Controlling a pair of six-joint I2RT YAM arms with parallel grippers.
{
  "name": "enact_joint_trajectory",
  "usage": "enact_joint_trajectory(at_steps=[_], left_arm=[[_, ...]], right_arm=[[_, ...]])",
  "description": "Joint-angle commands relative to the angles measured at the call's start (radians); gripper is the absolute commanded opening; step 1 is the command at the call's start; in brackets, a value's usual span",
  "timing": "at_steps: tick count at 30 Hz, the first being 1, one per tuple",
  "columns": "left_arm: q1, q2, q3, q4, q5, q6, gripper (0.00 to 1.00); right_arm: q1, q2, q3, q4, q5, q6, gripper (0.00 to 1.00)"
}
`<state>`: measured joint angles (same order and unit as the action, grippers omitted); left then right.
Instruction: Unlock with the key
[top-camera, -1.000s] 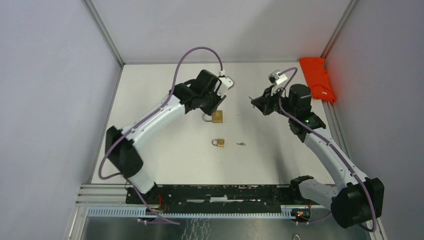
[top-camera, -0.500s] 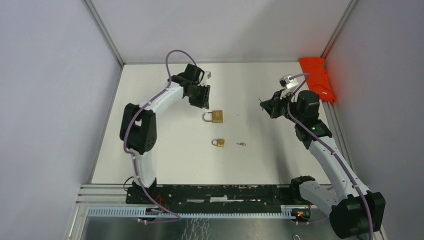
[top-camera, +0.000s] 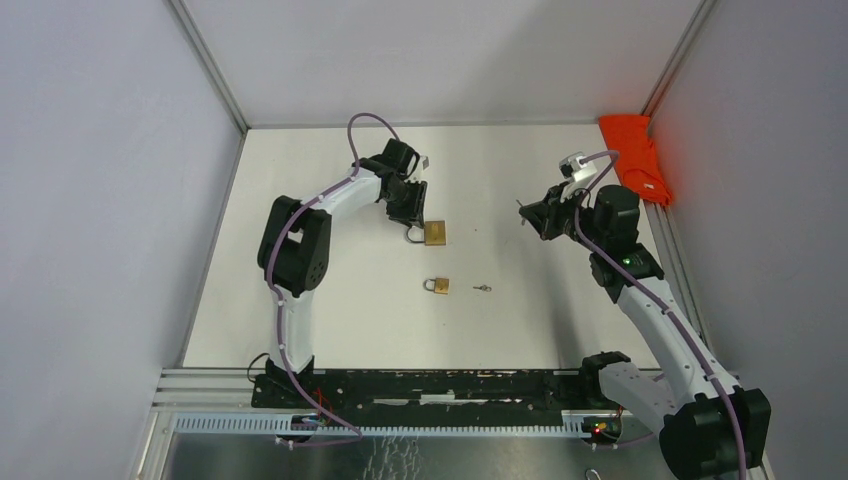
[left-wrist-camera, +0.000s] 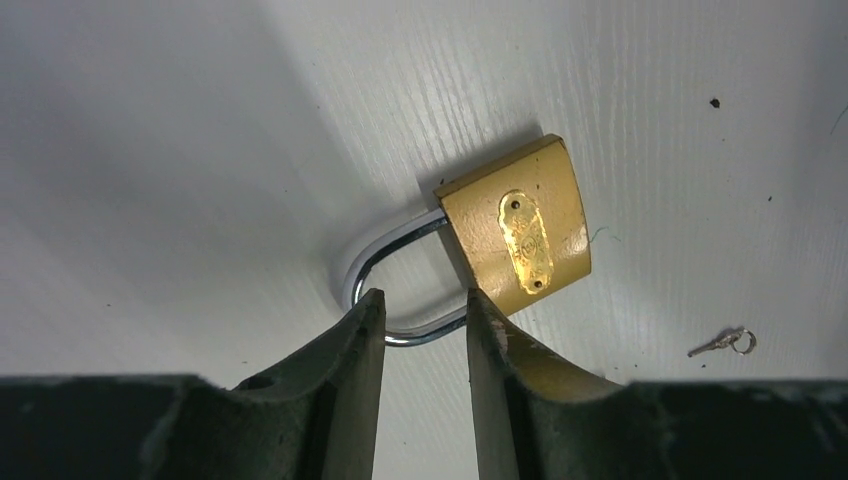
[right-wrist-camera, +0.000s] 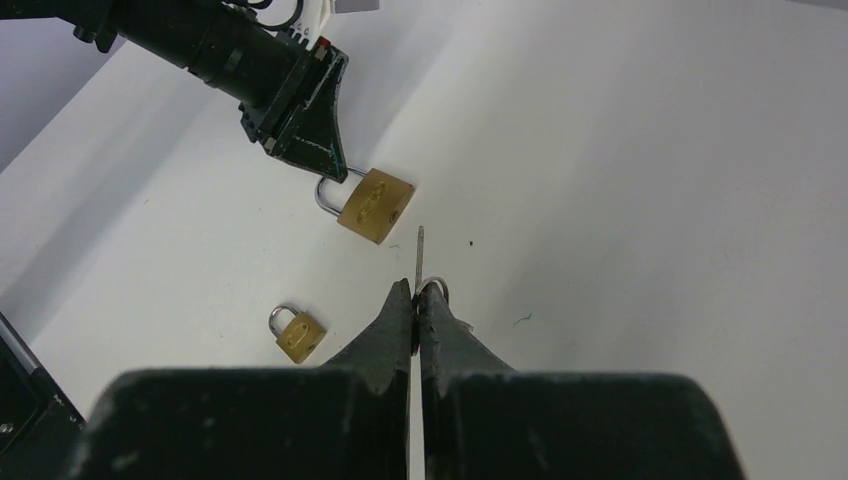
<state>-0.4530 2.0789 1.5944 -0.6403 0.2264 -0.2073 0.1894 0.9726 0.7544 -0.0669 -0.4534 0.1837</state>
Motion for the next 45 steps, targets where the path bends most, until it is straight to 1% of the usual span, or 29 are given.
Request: enact_joint_trajectory(at_steps=[1, 4, 10, 19, 22, 26, 33, 35, 40, 43, 45], left_arm=[[0.003, -0.027, 0.019, 0.068, -0.039, 0.030, 0.41], [0.006, -0.016, 0.027, 0.058, -0.072, 0.043, 0.42], [0.009, 0.011, 0.020, 0.057, -0.080, 0.070, 0.42], [0.014, 0.036, 0.006, 0.082, -0.030, 0.127, 0.42], [0.011, 0.020, -0.017, 0.103, 0.002, 0.149, 0.42], [0.008, 0.015, -0.035, 0.115, -0.019, 0.166, 0.42], [-0.003, 0.066, -0.022, 0.120, -0.013, 0.182, 0.41], [-0.015, 0.082, -0.026, 0.128, -0.014, 0.191, 0.39], [-0.025, 0.121, -0.025, 0.139, 0.007, 0.201, 0.31], [-0.028, 0.134, -0.030, 0.144, 0.004, 0.201, 0.21], [-0.029, 0.139, -0.037, 0.144, -0.018, 0.219, 0.10]], right_arm=[[-0.002, -0.015, -0.007, 0.057, -0.019, 0.016, 0.00], [-0.003, -0.013, -0.003, 0.058, -0.021, 0.019, 0.00], [-0.003, -0.024, -0.011, 0.059, -0.021, 0.013, 0.00], [-0.002, -0.025, -0.013, 0.060, -0.024, 0.015, 0.00], [-0.002, -0.024, -0.013, 0.059, -0.025, 0.014, 0.00], [-0.003, -0.022, -0.018, 0.060, -0.032, 0.023, 0.00], [-0.002, -0.009, -0.020, 0.093, -0.041, 0.029, 0.00], [-0.003, -0.004, -0.027, 0.097, -0.045, 0.032, 0.00], [-0.002, 0.018, -0.055, 0.127, -0.084, 0.054, 0.00], [-0.003, 0.031, -0.074, 0.148, -0.100, 0.067, 0.00], [-0.002, 0.037, -0.079, 0.154, -0.105, 0.069, 0.00]])
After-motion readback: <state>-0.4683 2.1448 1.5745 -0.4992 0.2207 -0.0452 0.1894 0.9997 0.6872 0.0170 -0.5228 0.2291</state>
